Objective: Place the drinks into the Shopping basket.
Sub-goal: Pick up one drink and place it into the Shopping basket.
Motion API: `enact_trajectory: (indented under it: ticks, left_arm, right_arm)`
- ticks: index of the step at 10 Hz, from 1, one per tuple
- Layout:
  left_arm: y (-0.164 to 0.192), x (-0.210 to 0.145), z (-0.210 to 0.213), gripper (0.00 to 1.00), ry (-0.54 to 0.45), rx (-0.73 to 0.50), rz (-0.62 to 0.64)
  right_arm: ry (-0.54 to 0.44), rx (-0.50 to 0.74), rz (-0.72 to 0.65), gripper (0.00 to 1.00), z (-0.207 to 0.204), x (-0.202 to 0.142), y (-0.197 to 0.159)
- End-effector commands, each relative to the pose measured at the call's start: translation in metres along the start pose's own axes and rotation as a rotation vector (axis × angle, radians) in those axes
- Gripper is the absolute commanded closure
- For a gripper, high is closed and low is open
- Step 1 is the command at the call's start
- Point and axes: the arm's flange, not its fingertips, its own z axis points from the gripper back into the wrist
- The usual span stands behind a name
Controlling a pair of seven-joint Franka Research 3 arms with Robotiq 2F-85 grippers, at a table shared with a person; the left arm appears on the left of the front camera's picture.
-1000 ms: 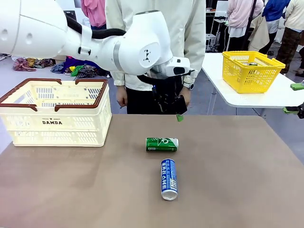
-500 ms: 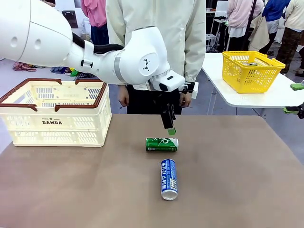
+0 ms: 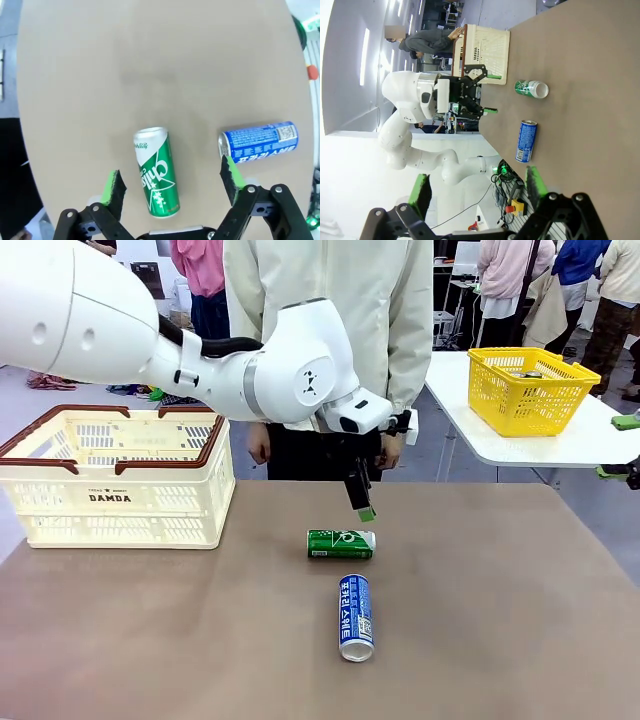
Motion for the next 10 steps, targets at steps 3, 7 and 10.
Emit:
enact_trajectory:
  ticks: [3, 7, 10]
  left_arm:
    - [0.016, -0.019, -0.036, 0.00, 0.095, 0.010, -0.046]
    - [0.020, -0.038, -0.080, 0.00, 0.184, -0.093, 0.003]
    - [0.028, -0.049, -0.105, 0.00, 0.211, -0.093, 0.046]
  right_arm:
    - [0.003, 0.004, 0.005, 0.00, -0.001, 0.000, 0.003]
    - [0.003, 0.004, 0.005, 0.00, -0.001, 0.000, 0.003]
    - [0.003, 0.004, 0.005, 0.00, -0.001, 0.000, 0.003]
